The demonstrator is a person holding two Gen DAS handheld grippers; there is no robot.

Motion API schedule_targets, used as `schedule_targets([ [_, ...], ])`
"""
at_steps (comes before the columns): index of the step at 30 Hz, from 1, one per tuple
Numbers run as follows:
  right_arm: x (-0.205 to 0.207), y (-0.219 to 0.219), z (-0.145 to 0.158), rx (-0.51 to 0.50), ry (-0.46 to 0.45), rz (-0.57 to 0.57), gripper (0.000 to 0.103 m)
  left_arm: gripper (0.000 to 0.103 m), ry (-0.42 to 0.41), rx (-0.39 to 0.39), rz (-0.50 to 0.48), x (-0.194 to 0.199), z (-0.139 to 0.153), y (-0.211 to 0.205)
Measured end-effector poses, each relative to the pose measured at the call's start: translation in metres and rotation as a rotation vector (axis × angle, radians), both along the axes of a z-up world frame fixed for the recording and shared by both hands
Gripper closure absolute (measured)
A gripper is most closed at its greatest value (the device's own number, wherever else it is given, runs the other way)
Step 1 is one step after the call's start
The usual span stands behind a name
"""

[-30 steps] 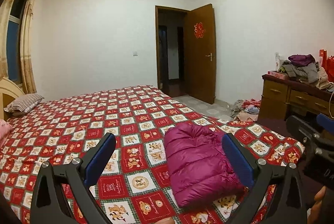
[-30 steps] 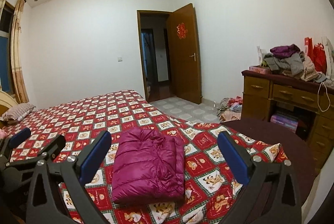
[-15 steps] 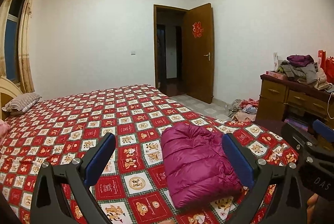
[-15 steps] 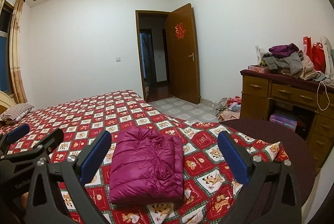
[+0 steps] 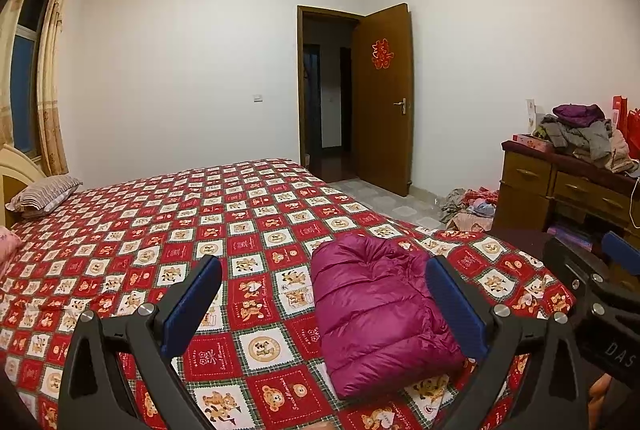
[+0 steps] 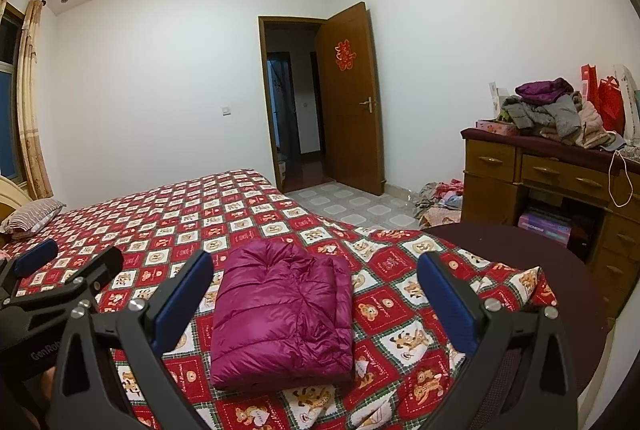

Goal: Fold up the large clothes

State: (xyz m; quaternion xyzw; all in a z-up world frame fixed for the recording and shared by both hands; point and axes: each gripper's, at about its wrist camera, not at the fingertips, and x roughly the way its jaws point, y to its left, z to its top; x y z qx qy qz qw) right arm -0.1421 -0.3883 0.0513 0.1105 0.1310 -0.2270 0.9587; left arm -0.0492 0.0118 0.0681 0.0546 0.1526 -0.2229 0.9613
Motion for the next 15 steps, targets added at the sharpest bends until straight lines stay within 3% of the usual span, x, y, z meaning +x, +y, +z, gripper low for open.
schedule_targets([
  [15, 0.006, -0.007, -0.004, 0.023, 0.022, -0.018, 0.000, 0.001, 0.027, 0.028, 0.034, 0.010, -0.007, -0.004],
])
